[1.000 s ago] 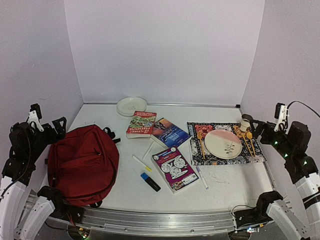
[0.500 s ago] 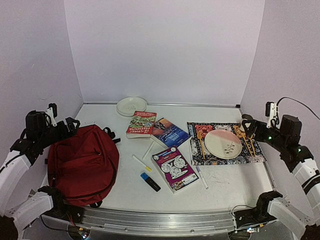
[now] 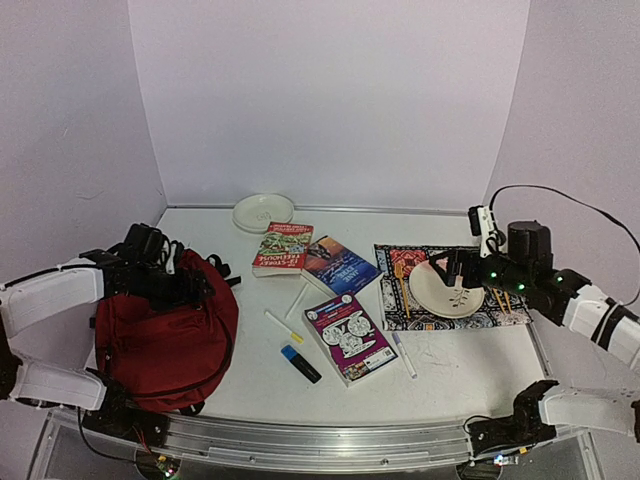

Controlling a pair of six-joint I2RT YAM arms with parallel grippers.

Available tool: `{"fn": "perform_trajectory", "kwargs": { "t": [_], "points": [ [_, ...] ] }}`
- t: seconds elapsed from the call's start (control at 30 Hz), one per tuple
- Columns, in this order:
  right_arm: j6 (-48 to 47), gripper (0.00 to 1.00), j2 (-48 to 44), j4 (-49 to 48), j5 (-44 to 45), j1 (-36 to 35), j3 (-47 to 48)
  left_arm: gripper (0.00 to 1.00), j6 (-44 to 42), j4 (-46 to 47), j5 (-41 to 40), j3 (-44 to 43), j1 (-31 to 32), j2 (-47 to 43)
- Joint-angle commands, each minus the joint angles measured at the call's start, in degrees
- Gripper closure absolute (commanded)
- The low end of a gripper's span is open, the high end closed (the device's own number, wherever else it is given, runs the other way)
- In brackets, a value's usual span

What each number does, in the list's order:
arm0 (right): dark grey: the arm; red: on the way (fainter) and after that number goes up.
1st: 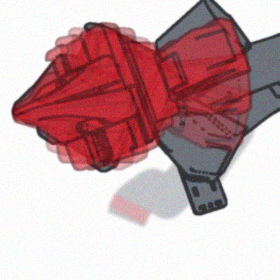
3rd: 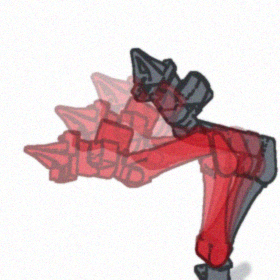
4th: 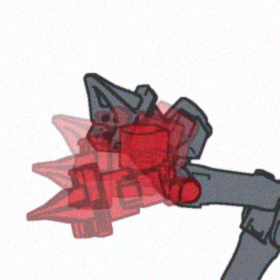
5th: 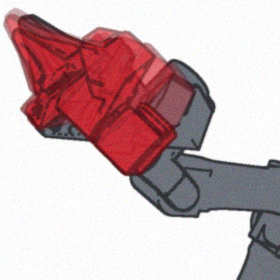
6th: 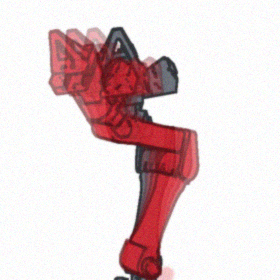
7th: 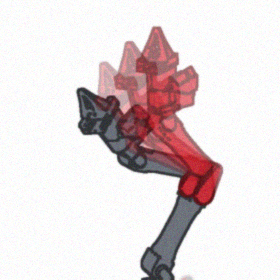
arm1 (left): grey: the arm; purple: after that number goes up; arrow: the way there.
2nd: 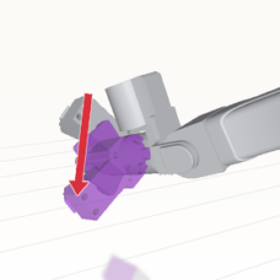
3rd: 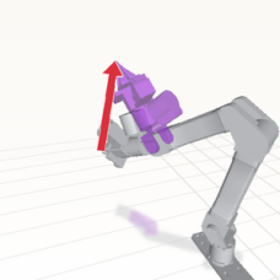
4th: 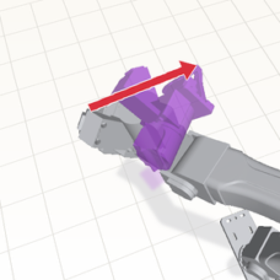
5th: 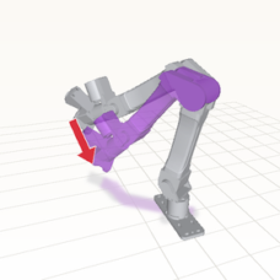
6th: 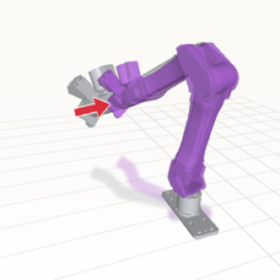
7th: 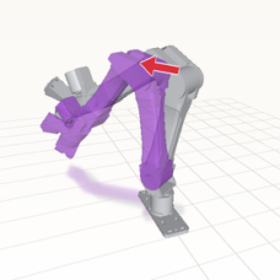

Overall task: Pack the student bag
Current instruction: Pick up the student bag from the corner of the board.

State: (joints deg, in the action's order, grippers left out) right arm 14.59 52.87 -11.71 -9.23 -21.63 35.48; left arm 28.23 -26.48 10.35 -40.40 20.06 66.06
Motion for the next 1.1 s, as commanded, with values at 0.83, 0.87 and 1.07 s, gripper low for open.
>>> {"fn": "perform_trajectory", "kwargs": {
  "t": [0.83, 0.87, 1.07],
  "points": [
    [-1.6, 0.02, 3.2, -4.6, -1.5, -4.9, 0.7, 0.27, 18.3, -13.1, -11.7, -12.6, 28.9, 23.2],
    [-1.4, 0.02, 3.2, -4.9, -1.1, -5.2, 0.4, 0.31, 18.2, -12.0, -11.3, -12.6, 28.9, 23.8],
    [0.1, 0.02, 3.9, -5.4, -0.5, -7.2, 0.2, 0.93, 18.7, -7.2, -6.5, -14.6, 28.9, 24.7]
  ]
}}
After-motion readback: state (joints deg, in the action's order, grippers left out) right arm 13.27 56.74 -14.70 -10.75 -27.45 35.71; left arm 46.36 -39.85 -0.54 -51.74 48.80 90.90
